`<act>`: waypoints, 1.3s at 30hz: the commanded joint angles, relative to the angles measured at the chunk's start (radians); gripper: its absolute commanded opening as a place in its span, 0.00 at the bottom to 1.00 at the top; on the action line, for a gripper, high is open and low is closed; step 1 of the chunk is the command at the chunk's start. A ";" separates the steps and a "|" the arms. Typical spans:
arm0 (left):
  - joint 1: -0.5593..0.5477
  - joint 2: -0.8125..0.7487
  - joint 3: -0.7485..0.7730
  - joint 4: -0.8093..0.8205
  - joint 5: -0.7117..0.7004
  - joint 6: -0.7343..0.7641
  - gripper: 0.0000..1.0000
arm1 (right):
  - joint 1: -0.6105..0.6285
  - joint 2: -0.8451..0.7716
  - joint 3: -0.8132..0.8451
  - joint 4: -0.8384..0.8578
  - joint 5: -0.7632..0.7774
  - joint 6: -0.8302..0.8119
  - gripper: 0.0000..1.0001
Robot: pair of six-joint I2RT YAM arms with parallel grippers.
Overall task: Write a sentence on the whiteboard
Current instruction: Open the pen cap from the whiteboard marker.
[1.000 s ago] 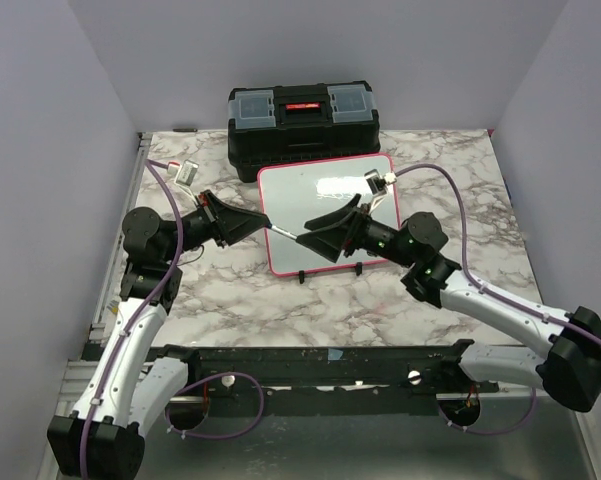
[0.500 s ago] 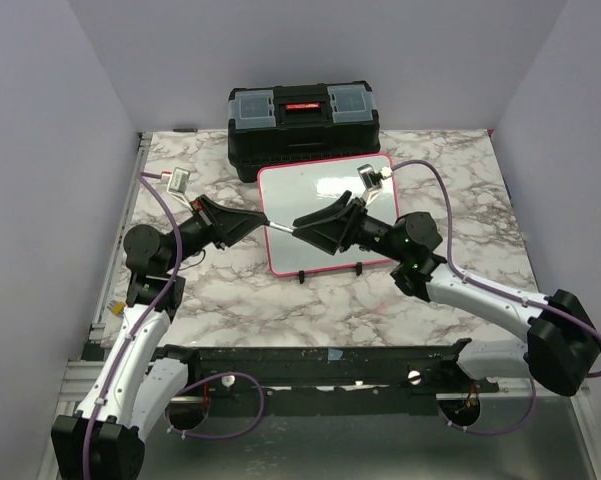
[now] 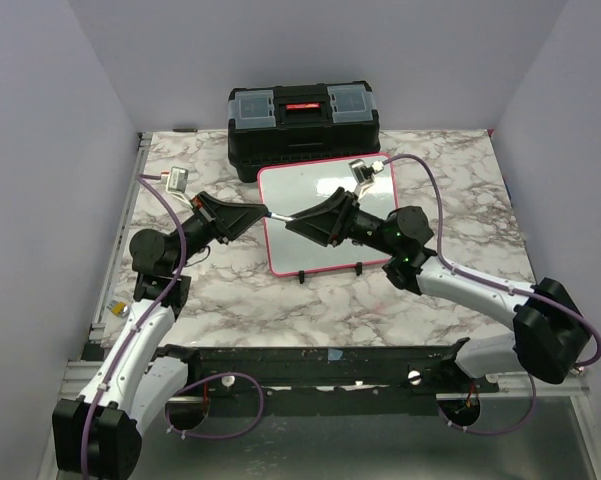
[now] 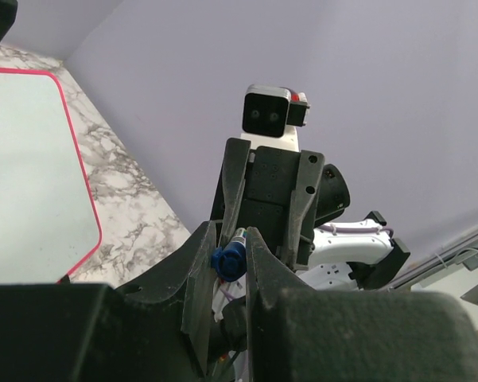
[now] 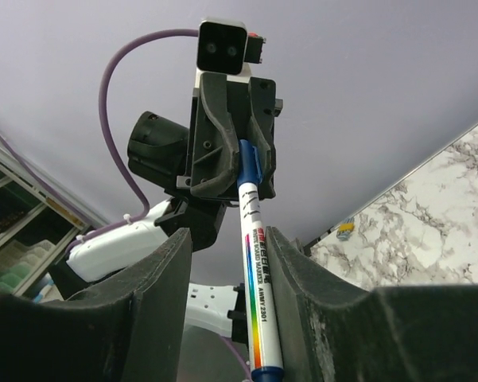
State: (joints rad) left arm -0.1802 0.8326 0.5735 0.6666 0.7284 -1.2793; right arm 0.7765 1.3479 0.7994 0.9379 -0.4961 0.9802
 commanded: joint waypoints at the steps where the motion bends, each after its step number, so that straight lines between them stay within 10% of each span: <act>1: -0.013 -0.006 -0.024 0.082 -0.054 -0.007 0.00 | -0.003 0.023 0.031 0.064 -0.029 0.016 0.42; 39: -0.084 -0.010 -0.048 0.028 -0.081 0.058 0.00 | -0.002 0.079 0.038 0.144 -0.033 0.081 0.30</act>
State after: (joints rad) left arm -0.2497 0.8322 0.5339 0.7200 0.6353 -1.2526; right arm 0.7700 1.4204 0.8051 1.0176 -0.5076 1.0519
